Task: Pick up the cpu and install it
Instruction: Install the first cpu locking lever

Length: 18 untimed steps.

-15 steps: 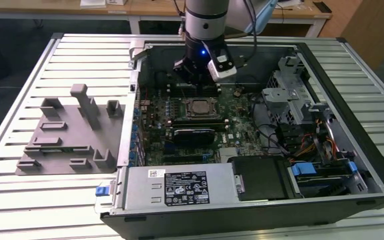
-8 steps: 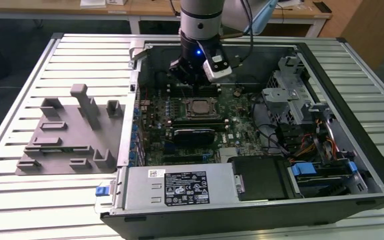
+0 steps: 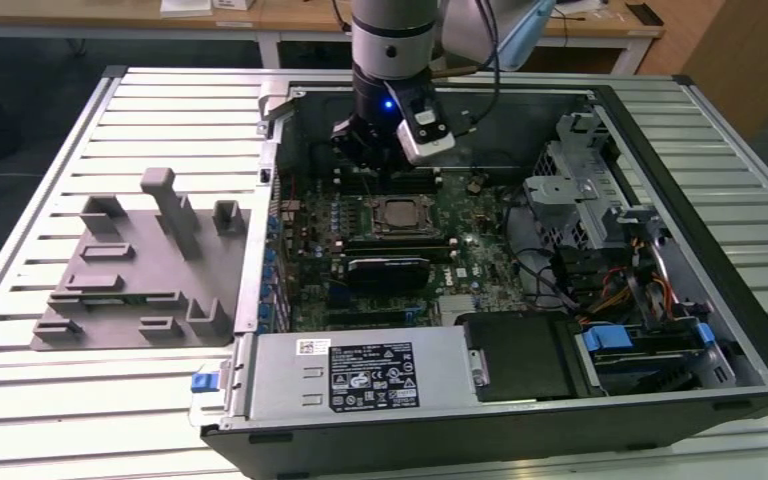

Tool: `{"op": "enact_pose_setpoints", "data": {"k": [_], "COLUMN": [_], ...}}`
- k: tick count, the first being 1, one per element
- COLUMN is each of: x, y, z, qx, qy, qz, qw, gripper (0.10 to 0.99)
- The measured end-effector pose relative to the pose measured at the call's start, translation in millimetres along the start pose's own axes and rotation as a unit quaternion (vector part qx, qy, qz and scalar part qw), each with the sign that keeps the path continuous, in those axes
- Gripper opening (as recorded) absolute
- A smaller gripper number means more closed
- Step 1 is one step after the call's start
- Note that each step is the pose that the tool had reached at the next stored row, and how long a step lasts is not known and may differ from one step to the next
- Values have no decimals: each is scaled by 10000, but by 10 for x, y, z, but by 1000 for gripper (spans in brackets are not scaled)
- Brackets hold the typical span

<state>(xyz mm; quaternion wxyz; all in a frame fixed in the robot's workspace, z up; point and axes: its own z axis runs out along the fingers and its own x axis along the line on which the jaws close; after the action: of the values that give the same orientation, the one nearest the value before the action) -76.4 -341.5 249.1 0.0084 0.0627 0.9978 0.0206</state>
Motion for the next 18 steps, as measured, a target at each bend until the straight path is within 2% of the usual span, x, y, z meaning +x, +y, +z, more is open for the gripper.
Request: {"op": "enact_pose_setpoints", "data": {"k": [11,18], "x": [104,211], "y": [-13,-27], "z": [-2,-4], "qx": [0,-1], "qy": [-1,-4], "qz": [4,7], "qw": [10000,10000], "gripper": [106,106]}}
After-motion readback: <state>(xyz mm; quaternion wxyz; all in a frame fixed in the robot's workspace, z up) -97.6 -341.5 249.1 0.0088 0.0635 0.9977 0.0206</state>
